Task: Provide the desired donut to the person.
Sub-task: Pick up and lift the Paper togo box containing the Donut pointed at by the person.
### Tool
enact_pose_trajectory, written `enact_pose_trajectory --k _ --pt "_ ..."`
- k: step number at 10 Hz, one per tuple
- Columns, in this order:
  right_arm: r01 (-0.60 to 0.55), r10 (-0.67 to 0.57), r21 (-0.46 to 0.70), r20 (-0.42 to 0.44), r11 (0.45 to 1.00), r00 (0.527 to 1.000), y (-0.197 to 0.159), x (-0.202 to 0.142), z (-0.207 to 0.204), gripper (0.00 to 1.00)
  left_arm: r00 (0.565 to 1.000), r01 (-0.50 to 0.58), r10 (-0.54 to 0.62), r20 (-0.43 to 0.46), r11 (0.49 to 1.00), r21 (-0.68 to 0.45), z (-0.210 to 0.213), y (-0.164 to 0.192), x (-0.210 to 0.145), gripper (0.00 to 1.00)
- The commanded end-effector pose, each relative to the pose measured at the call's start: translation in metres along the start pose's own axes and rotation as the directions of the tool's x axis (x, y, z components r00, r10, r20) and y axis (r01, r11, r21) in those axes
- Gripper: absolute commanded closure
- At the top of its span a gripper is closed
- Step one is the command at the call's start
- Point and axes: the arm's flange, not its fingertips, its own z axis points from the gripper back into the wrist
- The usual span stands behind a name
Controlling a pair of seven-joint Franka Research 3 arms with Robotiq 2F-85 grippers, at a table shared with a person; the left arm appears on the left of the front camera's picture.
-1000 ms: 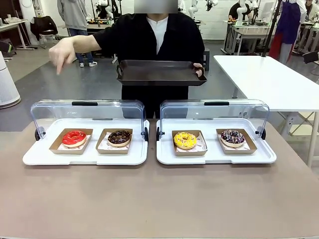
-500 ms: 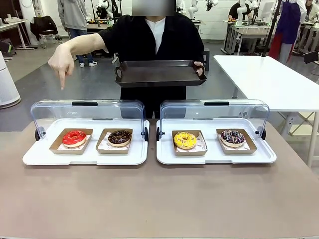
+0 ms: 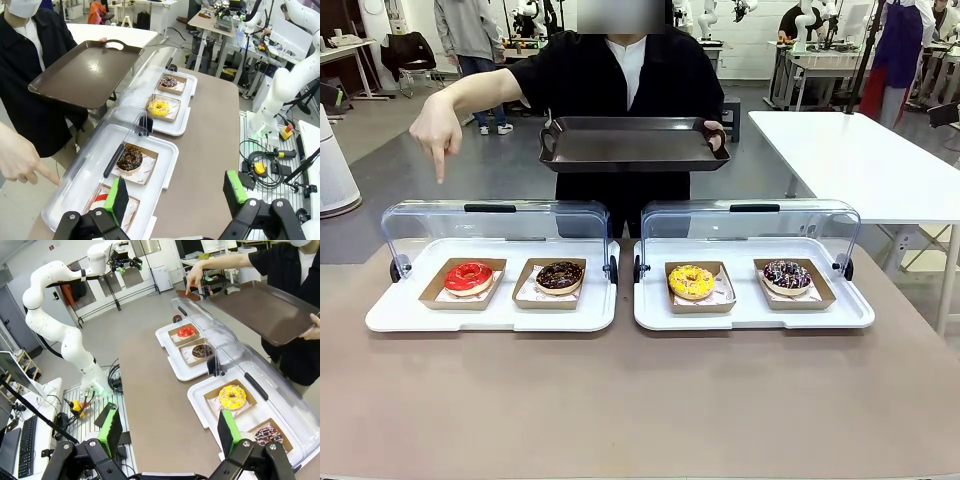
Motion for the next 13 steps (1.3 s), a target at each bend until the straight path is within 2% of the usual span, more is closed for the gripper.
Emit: enact_pose_trajectory --k 1,4,5,6,7,8,9,11,12,13 --pt "-0.014 0.013 0.009 0.014 1.000 1.000 -0.001 0.002 0.000 0.00 0.999 -0.046 0.046 0.020 0.999 -0.011 0.008 0.002 0.002 0.00" --pt "-0.014 0.013 0.009 0.014 1.000 1.000 -0.001 0.002 0.000 0.00 0.998 -0.061 0.061 -0.033 0.998 -0.027 0.005 0.004 0.003 0.00" --pt "-0.014 0.013 0.009 0.014 1.000 1.000 -0.001 0.002 0.000 0.00 0.995 -0.055 0.053 -0.083 0.998 -0.016 0.003 0.002 0.006 0.00" --pt "-0.014 0.013 0.009 0.014 1.000 1.000 -0.001 0.002 0.000 0.00 0.980 -0.014 0.011 -0.199 1.000 -0.014 -0.003 0.003 0.009 0.00" --pt "-0.014 0.013 0.009 0.014 1.000 1.000 -0.001 0.002 0.000 0.00 0.919 0.059 -0.061 -0.391 0.998 -0.019 -0.016 0.004 0.014 0.00" --pt "-0.014 0.013 0.009 0.014 1.000 1.000 -0.001 0.002 0.000 0.00 0.842 0.090 -0.082 -0.533 0.996 -0.012 -0.033 0.007 0.015 0.00" --pt "-0.014 0.013 0.009 0.014 1.000 1.000 -0.001 0.002 0.000 0.00 0.766 0.118 -0.102 -0.635 0.993 -0.017 -0.051 0.009 0.015 0.00" --pt "-0.014 0.013 0.009 0.014 1.000 1.000 -0.001 0.002 0.000 0.00 0.630 0.167 -0.131 -0.765 0.986 -0.031 -0.089 0.011 0.014 0.00" --pt "-0.014 0.013 0.009 0.014 1.000 1.000 -0.001 0.002 0.000 0.00 0.580 0.202 -0.146 -0.801 0.979 -0.032 -0.107 0.011 0.011 0.00" --pt "-0.014 0.013 0.009 0.014 1.000 1.000 -0.001 0.002 0.000 0.00 0.552 0.228 -0.158 -0.819 0.973 -0.034 -0.124 0.011 0.004 0.00"
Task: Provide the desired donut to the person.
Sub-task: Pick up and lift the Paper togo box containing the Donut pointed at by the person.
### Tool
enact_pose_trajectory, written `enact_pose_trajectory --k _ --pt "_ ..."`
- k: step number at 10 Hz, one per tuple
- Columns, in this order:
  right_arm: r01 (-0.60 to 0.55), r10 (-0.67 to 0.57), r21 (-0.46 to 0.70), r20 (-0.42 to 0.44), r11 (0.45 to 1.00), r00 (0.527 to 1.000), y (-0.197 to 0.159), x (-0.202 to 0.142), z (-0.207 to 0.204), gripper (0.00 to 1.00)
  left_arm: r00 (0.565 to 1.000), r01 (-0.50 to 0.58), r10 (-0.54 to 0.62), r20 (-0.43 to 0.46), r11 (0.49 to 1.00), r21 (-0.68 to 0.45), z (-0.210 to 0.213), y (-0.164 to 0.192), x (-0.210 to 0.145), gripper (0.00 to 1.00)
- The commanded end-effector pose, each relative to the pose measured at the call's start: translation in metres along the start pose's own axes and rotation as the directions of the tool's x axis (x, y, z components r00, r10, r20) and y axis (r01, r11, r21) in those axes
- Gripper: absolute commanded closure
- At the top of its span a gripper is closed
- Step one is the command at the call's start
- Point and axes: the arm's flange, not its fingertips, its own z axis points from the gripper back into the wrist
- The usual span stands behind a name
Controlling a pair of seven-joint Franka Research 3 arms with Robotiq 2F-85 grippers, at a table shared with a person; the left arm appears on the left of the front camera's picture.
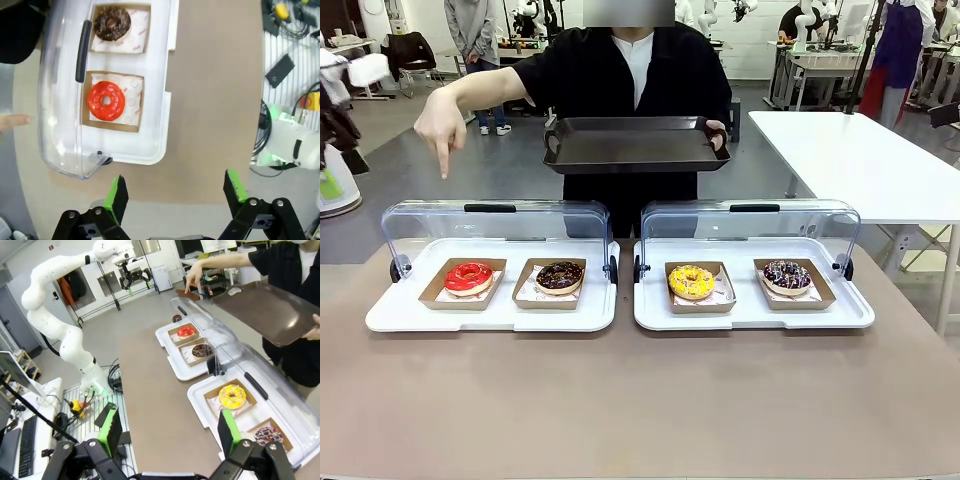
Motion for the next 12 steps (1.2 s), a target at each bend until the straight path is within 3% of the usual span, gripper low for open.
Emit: enact_pose_trajectory --k 1,4,7,10,11,12 --pt "-0.015 0.014 0.010 0.015 1.000 1.000 -0.001 0.002 -0.001 0.00 0.998 -0.001 0.005 -0.057 0.997 0.073 -0.031 -0.005 0.009 0.00" --pt "-0.015 0.014 0.010 0.015 1.000 1.000 -0.001 0.002 -0.001 0.00 0.999 0.037 -0.033 -0.031 0.990 0.133 -0.079 -0.017 0.022 0.00" --pt "-0.015 0.014 0.010 0.015 1.000 1.000 -0.001 0.002 -0.001 0.00 0.998 0.057 -0.058 0.006 0.992 0.108 -0.119 -0.028 0.031 0.00" --pt "-0.015 0.014 0.010 0.015 1.000 1.000 -0.001 0.002 -0.001 0.00 0.997 0.067 -0.071 0.026 0.989 0.128 -0.149 -0.012 0.034 0.00" --pt "-0.015 0.014 0.010 0.015 1.000 1.000 -0.001 0.002 -0.001 0.00 0.999 0.041 -0.043 0.023 0.996 0.077 -0.156 -0.007 0.032 0.00" --pt "-0.015 0.014 0.010 0.015 1.000 1.000 -0.001 0.002 -0.001 0.00 0.998 -0.013 0.016 0.061 0.999 -0.047 -0.144 -0.009 0.032 0.00"
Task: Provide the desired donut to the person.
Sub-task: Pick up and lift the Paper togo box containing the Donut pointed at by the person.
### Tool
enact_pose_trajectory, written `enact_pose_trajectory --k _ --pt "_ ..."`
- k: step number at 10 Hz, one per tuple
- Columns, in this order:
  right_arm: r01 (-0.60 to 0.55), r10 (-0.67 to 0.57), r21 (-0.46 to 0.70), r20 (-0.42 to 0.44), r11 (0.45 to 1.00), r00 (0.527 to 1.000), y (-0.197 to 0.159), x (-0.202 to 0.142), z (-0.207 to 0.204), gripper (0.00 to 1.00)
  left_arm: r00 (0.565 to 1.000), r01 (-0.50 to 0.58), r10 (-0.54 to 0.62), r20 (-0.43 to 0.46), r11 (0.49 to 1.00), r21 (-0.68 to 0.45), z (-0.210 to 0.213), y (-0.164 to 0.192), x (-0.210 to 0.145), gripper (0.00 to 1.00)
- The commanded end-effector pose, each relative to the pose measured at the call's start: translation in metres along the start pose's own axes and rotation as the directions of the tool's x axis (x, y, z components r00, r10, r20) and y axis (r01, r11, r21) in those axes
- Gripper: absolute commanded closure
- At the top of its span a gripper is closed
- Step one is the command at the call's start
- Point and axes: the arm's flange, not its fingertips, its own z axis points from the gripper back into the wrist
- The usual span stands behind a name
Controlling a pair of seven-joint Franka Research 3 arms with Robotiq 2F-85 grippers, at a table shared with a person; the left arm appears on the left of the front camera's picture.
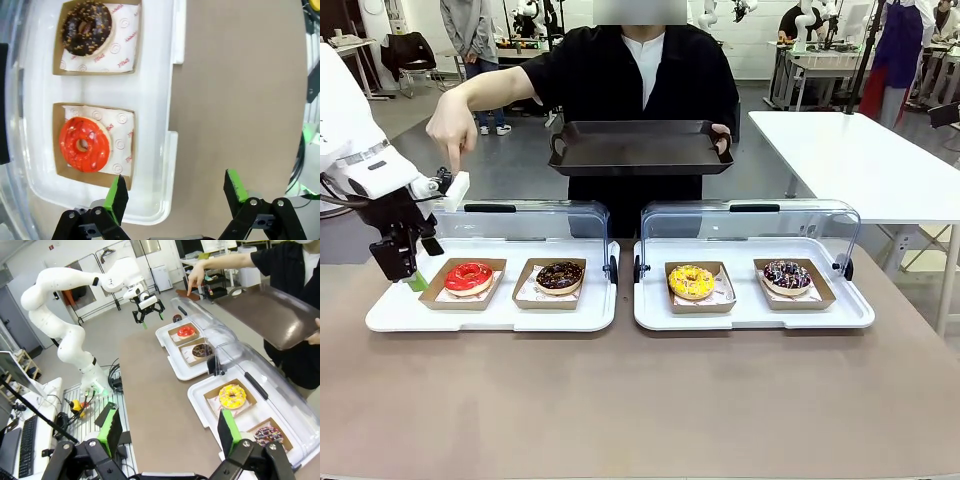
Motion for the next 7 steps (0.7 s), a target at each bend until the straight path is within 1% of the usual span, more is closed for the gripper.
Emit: enact_pose_trajectory --k 1,5,6,7 --pt "-0.015 0.015 0.009 0.016 1.000 1.000 -0.002 0.002 -0.001 0.00 0.999 0.028 -0.027 -0.017 0.998 0.052 0.006 -0.002 0.003 0.00" --pt "-0.015 0.015 0.009 0.016 1.000 1.000 -0.002 0.002 -0.001 0.00 0.999 0.028 -0.027 -0.017 0.998 0.052 0.006 -0.002 0.003 0.00" --pt "-0.015 0.015 0.009 0.016 1.000 1.000 -0.002 0.002 -0.001 0.00 1.000 0.018 -0.017 -0.008 0.999 0.032 0.008 0.001 0.004 0.00" --pt "-0.015 0.015 0.009 0.016 1.000 1.000 -0.002 0.002 -0.001 0.00 0.997 0.048 -0.050 -0.060 0.998 -0.034 -0.014 0.013 -0.001 0.00"
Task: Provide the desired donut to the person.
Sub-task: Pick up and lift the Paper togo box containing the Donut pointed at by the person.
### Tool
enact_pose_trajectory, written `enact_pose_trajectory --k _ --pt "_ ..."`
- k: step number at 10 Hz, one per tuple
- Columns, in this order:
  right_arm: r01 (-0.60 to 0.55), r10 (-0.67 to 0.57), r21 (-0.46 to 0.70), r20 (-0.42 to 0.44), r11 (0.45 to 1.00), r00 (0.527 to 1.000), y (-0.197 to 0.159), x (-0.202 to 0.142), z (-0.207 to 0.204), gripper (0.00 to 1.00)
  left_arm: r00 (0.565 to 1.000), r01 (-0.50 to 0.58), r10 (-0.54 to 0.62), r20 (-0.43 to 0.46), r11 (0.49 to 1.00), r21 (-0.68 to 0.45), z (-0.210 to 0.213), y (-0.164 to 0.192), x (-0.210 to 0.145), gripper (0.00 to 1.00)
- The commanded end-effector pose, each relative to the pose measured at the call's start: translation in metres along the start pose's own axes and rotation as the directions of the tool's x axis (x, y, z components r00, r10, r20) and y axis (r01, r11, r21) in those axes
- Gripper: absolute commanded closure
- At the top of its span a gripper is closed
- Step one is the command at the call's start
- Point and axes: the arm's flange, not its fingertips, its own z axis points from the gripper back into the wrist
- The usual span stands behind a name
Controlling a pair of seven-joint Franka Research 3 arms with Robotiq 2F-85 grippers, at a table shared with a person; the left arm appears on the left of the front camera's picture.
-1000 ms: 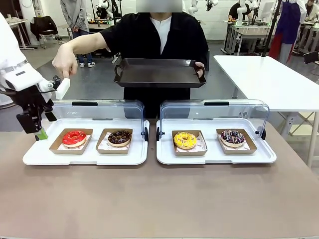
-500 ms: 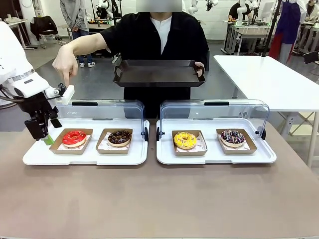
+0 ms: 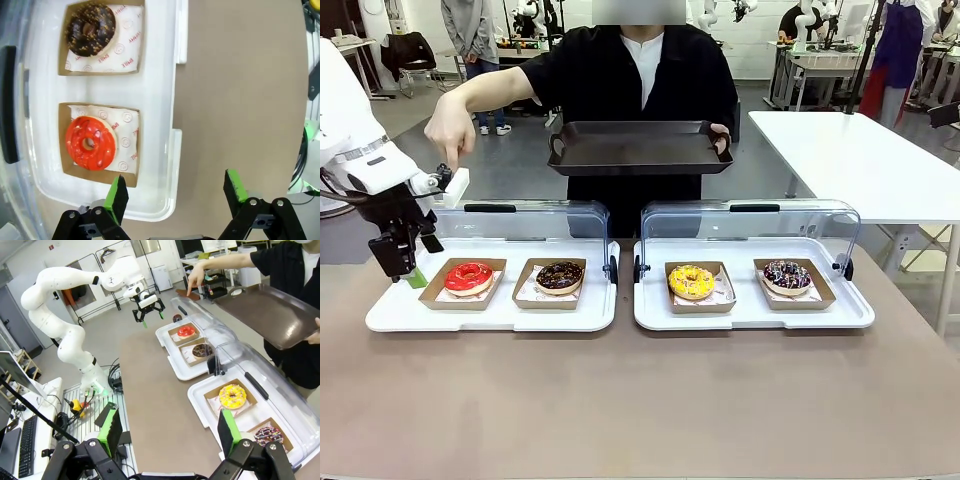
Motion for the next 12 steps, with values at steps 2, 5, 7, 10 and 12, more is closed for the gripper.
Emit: enact_pose_trajectory --k 2,5,7,10,12 --pt "-0.015 0.015 0.009 0.016 1.000 1.000 -0.002 0.002 -0.001 0.00 0.993 0.083 -0.091 -0.074 0.991 -0.102 -0.042 0.021 -0.011 0.00" --pt "-0.015 0.015 0.009 0.016 1.000 1.000 -0.002 0.002 -0.001 0.00 0.985 0.125 -0.136 -0.105 0.987 -0.105 -0.064 0.026 -0.012 0.00" --pt "-0.015 0.015 0.009 0.016 1.000 1.000 -0.002 0.002 -0.001 0.00 0.985 0.110 -0.123 -0.119 0.987 -0.115 -0.079 0.033 -0.017 0.00" --pt "-0.015 0.015 0.009 0.016 1.000 1.000 -0.002 0.002 -0.001 0.00 0.987 0.099 -0.110 -0.114 0.990 -0.100 -0.098 0.042 -0.014 0.00" --pt "-0.015 0.015 0.009 0.016 1.000 1.000 -0.002 0.002 -0.001 0.00 0.986 0.120 -0.128 -0.109 0.990 -0.077 -0.103 0.050 -0.002 0.00"
